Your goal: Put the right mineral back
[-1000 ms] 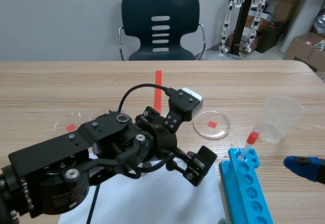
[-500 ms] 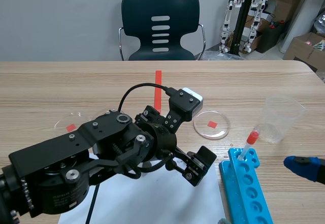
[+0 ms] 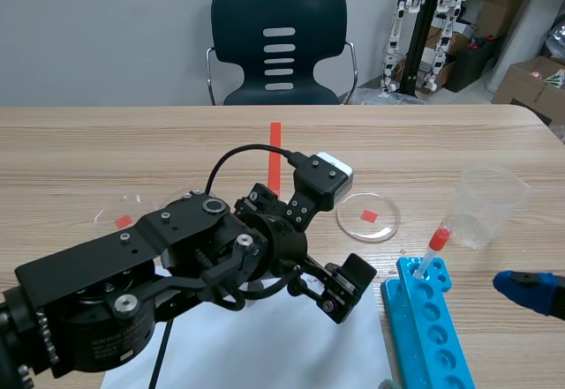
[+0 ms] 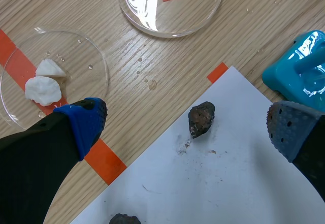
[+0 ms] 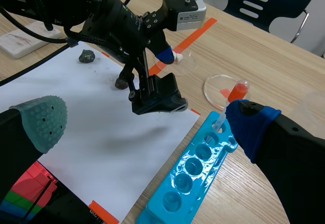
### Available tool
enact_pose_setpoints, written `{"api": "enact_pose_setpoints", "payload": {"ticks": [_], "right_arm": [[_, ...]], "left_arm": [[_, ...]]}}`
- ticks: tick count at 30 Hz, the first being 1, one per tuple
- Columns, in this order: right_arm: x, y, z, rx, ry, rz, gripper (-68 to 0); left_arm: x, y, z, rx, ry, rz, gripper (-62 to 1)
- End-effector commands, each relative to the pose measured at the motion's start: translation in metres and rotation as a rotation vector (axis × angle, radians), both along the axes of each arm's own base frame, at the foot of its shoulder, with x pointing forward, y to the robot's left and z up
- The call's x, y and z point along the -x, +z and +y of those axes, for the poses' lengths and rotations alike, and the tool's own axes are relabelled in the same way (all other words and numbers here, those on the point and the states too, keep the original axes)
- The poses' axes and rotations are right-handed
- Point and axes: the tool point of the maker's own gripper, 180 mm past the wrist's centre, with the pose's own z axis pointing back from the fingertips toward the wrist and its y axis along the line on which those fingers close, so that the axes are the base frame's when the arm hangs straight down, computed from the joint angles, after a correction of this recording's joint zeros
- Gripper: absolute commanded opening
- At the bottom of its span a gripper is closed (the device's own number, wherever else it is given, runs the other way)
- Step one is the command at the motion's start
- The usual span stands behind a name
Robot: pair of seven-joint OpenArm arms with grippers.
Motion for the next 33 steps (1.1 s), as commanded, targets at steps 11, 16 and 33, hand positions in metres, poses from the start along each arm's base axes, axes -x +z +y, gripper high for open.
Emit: {"api": "enact_pose_setpoints", "payload": {"ticks": [11, 16, 33], "right_arm": [[-0.0034, 0.0077, 0.0004, -0.013, -0.003, -0.028, 0.4], [-0.0034, 0.0077, 0.0004, -0.013, -0.003, -0.028, 0.4], [-0.0034, 0.0077, 0.0004, -0.013, -0.003, -0.028, 0.4]], "left_arm": [[-0.0047, 0.0112, -0.0085, 0.029, -0.009, -0.027, 1.4], [-0.0013, 0.0087, -0.0088, 0.030, -0.010, -0.020, 1.4], [0.0025, 0.0095, -0.0133, 0.056, -0.010, -0.031, 1.4]]}}
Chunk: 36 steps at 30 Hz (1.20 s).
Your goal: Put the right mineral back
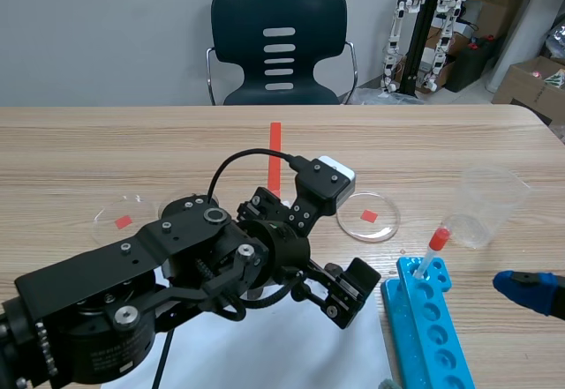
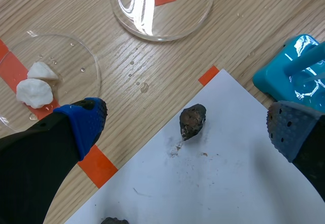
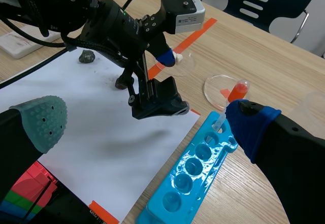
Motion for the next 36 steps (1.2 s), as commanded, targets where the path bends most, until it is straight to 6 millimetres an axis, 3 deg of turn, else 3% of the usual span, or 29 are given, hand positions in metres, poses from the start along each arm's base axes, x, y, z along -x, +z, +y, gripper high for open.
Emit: {"api": "enact_pose_setpoints", "payload": {"ticks": [1, 36], "right_arm": [[-0.0034, 0.0077, 0.0004, -0.013, -0.003, -0.028, 0.4], [-0.0034, 0.0077, 0.0004, -0.013, -0.003, -0.028, 0.4]], "left_arm": [[-0.0016, 0.0090, -0.0091, 0.028, -0.008, -0.017, 1.4], [-0.0040, 0.0103, -0.0081, 0.009, -0.019, -0.049, 1.4]]}}
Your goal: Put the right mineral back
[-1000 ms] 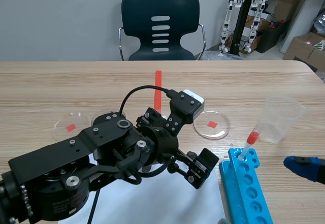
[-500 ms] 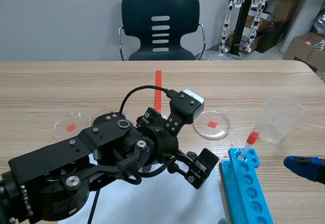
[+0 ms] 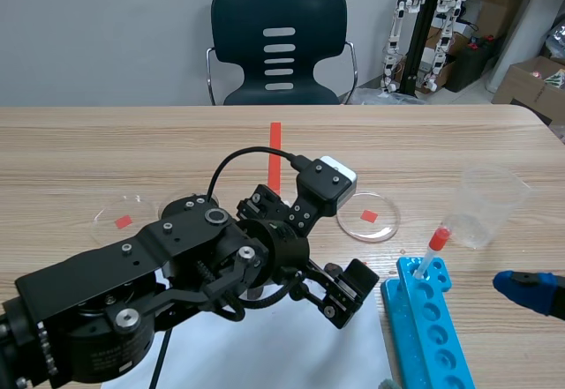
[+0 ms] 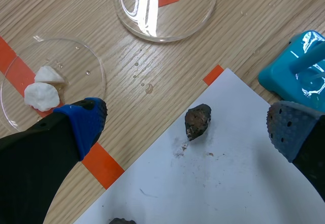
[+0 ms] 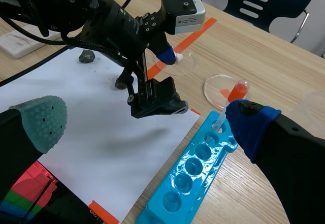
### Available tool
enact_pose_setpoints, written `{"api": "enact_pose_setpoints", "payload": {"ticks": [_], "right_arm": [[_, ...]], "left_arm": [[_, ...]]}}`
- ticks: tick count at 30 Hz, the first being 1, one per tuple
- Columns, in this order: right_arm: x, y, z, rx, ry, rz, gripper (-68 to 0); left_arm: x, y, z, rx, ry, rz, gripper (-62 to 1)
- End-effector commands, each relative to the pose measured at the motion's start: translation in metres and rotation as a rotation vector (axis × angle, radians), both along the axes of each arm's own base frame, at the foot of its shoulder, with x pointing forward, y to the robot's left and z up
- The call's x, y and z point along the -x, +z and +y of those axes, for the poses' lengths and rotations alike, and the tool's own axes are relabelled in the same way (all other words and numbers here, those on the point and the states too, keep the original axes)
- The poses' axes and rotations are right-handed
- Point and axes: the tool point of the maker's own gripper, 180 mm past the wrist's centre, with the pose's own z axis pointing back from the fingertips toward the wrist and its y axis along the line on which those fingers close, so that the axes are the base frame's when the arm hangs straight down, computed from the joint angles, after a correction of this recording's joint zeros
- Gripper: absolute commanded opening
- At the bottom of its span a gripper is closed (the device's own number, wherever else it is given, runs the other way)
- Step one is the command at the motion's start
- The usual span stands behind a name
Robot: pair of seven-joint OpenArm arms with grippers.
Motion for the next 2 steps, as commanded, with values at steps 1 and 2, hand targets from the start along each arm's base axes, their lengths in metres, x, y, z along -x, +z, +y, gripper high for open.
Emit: {"api": "enact_pose_setpoints", "payload": {"ticks": [1, 2], "right_arm": [[-0.0034, 0.0077, 0.0004, -0.013, -0.003, -0.028, 0.4], [-0.0034, 0.0077, 0.0004, -0.013, -0.003, -0.028, 0.4]], "left_arm": [[-0.0022, 0.0102, -0.0097, 0.034, -0.009, -0.023, 1.4], [-0.0022, 0.0101, -0.0097, 0.033, -0.009, -0.022, 1.4]]}}
